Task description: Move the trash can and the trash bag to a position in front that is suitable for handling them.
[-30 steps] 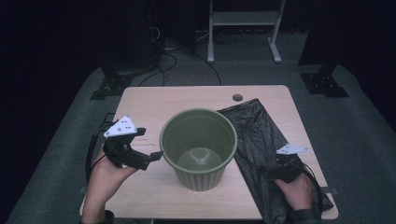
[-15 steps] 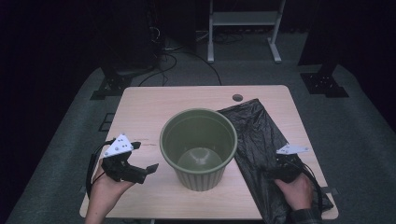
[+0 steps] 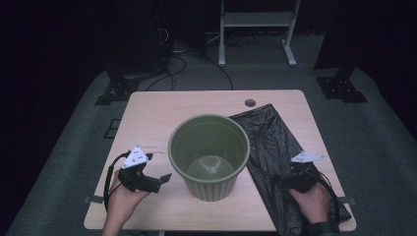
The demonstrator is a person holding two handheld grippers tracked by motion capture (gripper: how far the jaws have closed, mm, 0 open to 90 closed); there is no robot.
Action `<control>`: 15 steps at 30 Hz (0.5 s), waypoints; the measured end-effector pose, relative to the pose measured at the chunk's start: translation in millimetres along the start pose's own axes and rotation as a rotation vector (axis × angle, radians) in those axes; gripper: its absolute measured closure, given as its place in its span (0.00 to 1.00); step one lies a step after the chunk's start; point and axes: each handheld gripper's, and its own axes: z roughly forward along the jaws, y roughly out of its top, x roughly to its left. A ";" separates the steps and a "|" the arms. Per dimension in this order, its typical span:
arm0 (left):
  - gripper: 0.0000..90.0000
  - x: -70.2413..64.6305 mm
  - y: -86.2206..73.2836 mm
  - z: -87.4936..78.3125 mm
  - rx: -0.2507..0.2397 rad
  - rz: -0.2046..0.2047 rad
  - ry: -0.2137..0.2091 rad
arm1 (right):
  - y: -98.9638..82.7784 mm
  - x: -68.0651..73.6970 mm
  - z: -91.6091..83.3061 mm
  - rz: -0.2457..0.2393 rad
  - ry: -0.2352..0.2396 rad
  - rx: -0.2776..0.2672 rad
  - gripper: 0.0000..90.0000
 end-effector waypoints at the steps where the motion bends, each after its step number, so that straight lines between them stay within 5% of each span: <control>1: 0.01 0.6 -1.7 2.3 0.005 -0.003 0.000 | 0.0 0.0 0.0 0.000 0.000 0.000 0.11; 15: 0.01 4.8 -33.3 36.4 0.045 0.017 0.007 | 0.1 -0.3 0.0 -0.002 0.002 0.001 0.11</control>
